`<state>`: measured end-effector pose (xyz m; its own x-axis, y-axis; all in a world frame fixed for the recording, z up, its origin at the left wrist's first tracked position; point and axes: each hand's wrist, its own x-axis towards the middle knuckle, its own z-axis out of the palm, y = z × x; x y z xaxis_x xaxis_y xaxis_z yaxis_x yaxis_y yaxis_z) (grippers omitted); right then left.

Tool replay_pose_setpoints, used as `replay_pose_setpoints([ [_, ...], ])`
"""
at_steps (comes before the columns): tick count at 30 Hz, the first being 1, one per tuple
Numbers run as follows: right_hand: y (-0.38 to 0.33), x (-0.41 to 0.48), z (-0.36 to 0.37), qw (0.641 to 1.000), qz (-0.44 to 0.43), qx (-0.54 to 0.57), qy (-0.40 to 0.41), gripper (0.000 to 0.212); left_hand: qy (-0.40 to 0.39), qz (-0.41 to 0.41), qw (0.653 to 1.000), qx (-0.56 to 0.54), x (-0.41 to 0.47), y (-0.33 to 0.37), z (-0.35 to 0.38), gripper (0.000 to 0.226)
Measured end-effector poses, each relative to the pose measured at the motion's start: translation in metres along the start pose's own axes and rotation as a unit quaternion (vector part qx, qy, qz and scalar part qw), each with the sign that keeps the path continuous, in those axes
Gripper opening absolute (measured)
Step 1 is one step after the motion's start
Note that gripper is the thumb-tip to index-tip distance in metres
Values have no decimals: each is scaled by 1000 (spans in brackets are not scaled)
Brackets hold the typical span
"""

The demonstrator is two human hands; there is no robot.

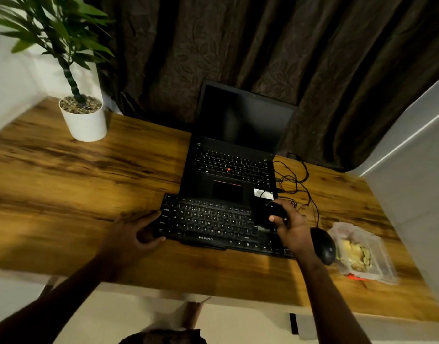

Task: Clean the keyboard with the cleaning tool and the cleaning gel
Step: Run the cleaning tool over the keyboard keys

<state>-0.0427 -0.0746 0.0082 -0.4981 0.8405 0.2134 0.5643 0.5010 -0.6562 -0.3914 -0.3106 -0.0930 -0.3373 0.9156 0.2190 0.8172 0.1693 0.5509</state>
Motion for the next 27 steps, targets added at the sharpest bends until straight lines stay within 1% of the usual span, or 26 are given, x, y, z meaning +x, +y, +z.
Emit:
replay_pose_setpoints([
  [3, 5, 2, -7, 1000, 14, 5, -9, 42, -10, -4, 1000, 1, 0, -2, -1, 78],
  [7, 17, -1, -24, 999, 4, -34, 13, 37, -10, -6, 1000, 5, 0, -2, 0, 79],
  [9, 20, 0, -24, 999, 5, -41, 15, 39, -10, -2, 1000, 6, 0, -3, 1, 78],
  [15, 2, 9, -3, 1000, -1, 19, -2, 38, -12, 0, 1000, 16, 0, -5, 2, 78],
  [18, 4, 11, -7, 999, 2, 48, -23, 39, -15, 3, 1000, 22, 1, -5, 2, 78],
  [20, 13, 10, -16, 999, 14, 34, -28, 43, -7, 4, 1000, 20, 3, -5, 3, 77],
  [23, 27, 10, -30, 999, 29, -19, -11, 44, -12, 2, 1000, 11, 2, -7, 5, 76],
  [27, 27, 17, -24, 998, 26, -56, -19, 47, -10, 3, 1000, 16, 1, -6, 3, 79],
])
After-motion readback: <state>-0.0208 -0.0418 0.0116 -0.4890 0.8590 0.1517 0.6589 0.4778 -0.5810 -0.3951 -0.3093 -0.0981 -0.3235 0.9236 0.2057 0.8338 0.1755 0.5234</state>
